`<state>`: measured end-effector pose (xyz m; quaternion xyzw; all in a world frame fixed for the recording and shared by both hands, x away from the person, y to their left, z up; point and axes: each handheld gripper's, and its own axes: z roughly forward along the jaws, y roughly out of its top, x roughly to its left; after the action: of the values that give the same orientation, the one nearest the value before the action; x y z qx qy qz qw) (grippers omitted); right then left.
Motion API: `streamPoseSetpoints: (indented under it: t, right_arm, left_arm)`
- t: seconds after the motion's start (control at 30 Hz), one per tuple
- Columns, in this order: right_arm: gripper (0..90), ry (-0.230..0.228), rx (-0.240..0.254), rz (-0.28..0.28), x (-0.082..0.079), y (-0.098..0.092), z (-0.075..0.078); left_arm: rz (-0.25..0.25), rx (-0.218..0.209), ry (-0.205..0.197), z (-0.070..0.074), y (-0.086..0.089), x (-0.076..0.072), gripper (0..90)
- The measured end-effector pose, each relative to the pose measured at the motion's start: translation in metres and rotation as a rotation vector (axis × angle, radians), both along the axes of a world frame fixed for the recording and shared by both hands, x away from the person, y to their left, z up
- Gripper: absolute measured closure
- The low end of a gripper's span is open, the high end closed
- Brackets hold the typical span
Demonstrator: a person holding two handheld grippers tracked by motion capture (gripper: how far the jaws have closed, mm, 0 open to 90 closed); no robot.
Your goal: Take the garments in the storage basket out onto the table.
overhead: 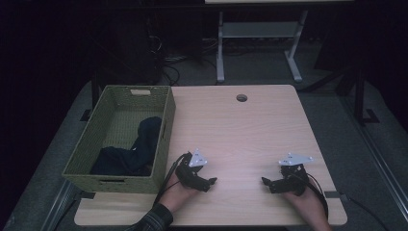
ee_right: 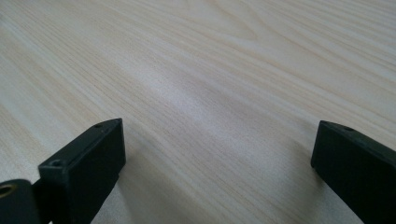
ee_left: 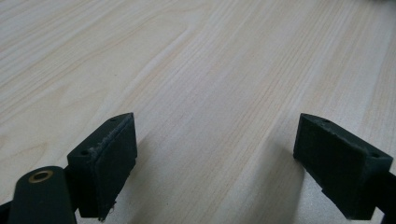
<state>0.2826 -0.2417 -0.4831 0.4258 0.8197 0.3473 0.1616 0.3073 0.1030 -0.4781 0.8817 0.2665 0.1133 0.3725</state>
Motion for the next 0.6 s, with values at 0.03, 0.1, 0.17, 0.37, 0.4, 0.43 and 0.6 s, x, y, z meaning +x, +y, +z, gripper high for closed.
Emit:
streamPoseSetpoints:
  t: [0.03, 0.1, 0.17, 0.37, 0.4, 0.43, 0.6]
  right_arm:
    - [2.6, 0.000, 0.000, 0.000, 0.0000, 0.0000, 0.0000]
    - [2.6, 0.000, 0.000, 0.000, 0.0000, 0.0000, 0.0000]
    - [2.6, -0.001, 0.000, 0.000, 0.0001, -0.0001, 0.0000]
    - [2.6, 0.006, 0.000, 0.002, -0.0007, -0.0001, 0.0002]
    - [2.6, 0.006, 0.000, 0.002, -0.0008, -0.0001, 0.0002]
    - [2.6, 0.006, 0.000, 0.002, -0.0008, -0.0001, 0.0002]
    - [2.6, 0.006, 0.000, 0.002, -0.0007, -0.0001, 0.0002]
  left_arm:
    - [0.000, 0.000, 0.000, 0.0000, 0.0000, 0.0000, 12.8]
    - [-0.002, 0.001, 0.001, 0.0001, 0.0000, 0.0001, 12.8]
    - [-0.008, -0.001, 0.002, 0.0000, 0.0003, 0.0005, 12.7]
    - [-0.018, 0.005, 0.008, 0.0011, 0.0005, 0.0005, 13.2]
    - [-0.022, 0.013, 0.012, 0.0020, 0.0001, 0.0005, 13.3]
    - [-0.023, 0.015, 0.014, 0.0023, -0.0002, 0.0004, 13.5]
    - [-0.023, 0.015, 0.037, 0.0051, 0.0022, 0.0009, 13.6]
